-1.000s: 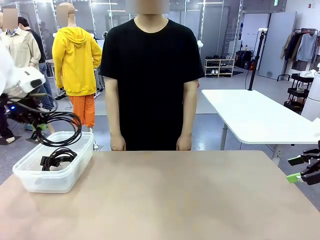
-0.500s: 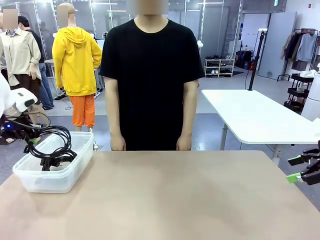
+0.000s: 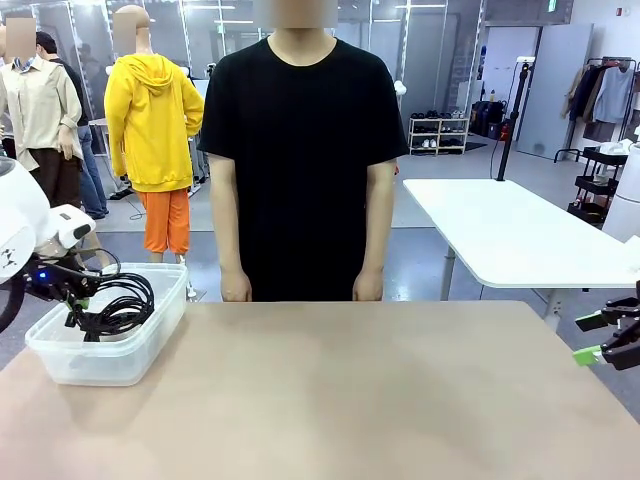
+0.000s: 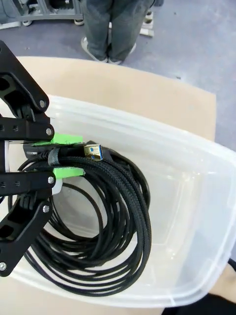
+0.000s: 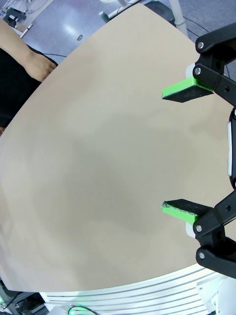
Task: Organize and store the cables.
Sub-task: Place the USB Extension Cable into the Organizing box.
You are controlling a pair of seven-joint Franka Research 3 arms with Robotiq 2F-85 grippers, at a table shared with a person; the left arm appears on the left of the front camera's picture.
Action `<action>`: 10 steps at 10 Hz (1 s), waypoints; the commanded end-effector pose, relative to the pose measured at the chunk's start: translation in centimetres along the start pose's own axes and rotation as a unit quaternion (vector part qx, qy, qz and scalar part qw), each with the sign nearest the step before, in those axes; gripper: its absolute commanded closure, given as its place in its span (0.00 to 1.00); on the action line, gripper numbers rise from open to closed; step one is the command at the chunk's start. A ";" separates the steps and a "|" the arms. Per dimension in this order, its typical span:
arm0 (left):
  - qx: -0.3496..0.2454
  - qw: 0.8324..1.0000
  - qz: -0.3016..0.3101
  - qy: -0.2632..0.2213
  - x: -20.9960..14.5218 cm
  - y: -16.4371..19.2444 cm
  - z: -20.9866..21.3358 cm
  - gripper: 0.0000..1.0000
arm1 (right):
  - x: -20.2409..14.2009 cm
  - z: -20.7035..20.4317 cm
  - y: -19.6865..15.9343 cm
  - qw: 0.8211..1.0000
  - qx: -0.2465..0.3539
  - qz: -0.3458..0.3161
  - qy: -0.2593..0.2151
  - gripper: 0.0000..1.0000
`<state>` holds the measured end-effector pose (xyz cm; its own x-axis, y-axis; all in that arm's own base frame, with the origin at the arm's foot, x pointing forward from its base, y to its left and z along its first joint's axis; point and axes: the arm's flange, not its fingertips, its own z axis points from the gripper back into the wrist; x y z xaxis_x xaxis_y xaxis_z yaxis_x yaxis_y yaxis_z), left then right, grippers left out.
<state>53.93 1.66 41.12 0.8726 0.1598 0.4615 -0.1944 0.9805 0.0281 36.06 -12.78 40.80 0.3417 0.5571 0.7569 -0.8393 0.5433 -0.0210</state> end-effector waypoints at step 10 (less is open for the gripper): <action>-0.001 1.000 -0.028 0.002 -0.5 -1.5 3.8 0.00 | 0.3 0.0 -0.1 1.000 0.001 -0.010 -0.005 0.00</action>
<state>52.87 0.09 44.31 0.8646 0.1126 0.4897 -0.1393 0.9901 0.0183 36.06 -12.77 40.80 0.3417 0.5572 0.7568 -0.8394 0.5431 -0.0209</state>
